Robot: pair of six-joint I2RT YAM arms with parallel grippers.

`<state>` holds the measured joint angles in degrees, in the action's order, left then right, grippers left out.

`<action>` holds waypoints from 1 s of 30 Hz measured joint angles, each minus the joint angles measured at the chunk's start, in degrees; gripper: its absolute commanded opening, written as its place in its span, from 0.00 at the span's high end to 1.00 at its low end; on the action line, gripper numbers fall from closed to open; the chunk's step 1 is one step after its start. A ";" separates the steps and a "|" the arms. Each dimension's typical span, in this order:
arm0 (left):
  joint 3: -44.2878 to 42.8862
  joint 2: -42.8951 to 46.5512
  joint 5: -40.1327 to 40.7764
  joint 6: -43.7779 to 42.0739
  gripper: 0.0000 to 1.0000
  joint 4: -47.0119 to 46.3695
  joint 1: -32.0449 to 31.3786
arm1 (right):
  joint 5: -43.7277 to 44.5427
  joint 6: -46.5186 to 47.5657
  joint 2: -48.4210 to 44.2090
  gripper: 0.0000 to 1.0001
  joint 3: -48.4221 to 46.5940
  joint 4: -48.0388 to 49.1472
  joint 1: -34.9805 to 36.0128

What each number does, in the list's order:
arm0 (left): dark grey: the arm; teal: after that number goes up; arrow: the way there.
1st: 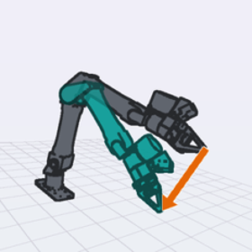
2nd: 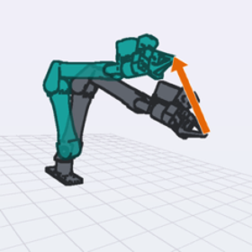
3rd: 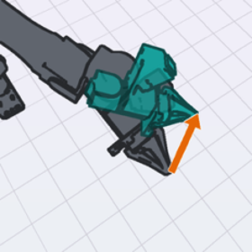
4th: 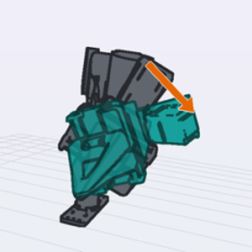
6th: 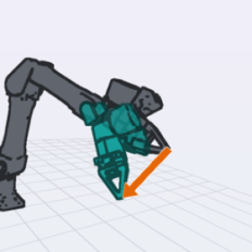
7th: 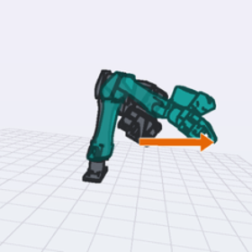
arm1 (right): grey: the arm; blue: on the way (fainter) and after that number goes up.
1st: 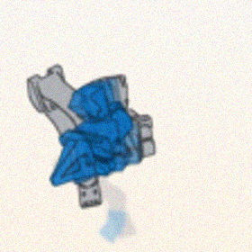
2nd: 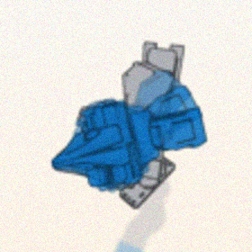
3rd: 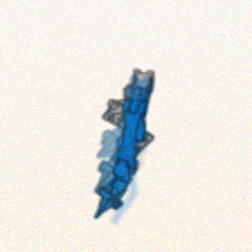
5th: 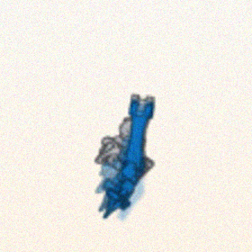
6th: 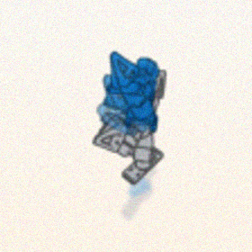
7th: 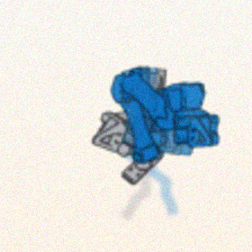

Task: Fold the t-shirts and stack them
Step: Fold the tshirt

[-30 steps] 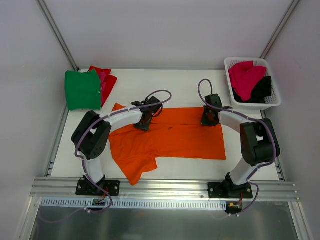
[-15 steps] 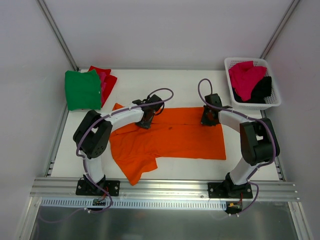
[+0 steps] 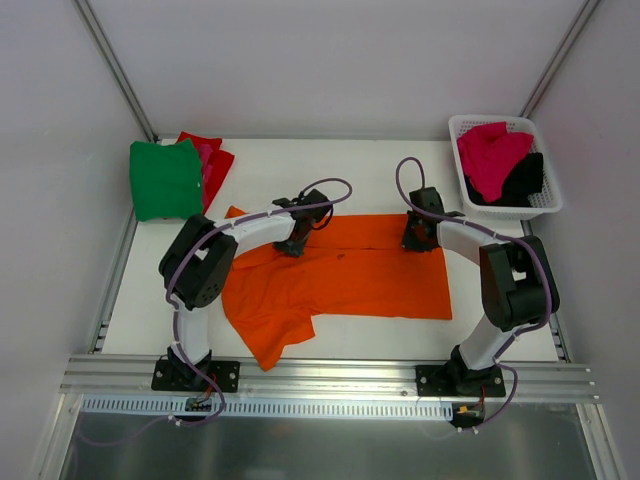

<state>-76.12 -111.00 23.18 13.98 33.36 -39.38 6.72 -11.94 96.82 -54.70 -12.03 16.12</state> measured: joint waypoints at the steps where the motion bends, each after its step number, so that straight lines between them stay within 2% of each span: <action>1: -0.11 -0.17 0.02 -0.02 0.74 0.00 0.07 | 0.00 0.00 0.00 1.00 0.00 0.00 0.00; 7: -0.46 -0.61 0.46 -0.04 0.84 0.00 0.09 | 0.00 0.00 0.00 0.99 0.00 0.00 0.00; 16: -0.57 -1.16 1.55 -0.07 0.93 -0.02 0.09 | 0.00 0.00 0.00 1.00 0.00 0.00 0.00; 17: -0.57 -1.16 1.57 -0.07 0.97 -0.02 0.09 | 0.02 0.00 0.00 0.99 0.00 0.00 0.00; 19: -0.57 -1.16 1.60 -0.02 0.99 -0.02 0.09 | 0.00 0.00 0.00 1.00 0.00 0.00 0.00; 25: -0.55 -0.13 1.53 0.11 1.00 0.15 0.04 | 0.00 0.00 0.00 1.00 0.00 0.00 0.00; 30: -0.42 5.46 1.73 0.76 0.99 2.21 -0.81 | 0.00 0.00 0.02 1.00 0.00 0.00 0.00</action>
<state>-76.53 -105.54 24.91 14.74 35.57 -40.18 6.72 -11.94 96.84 -54.70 -12.03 16.12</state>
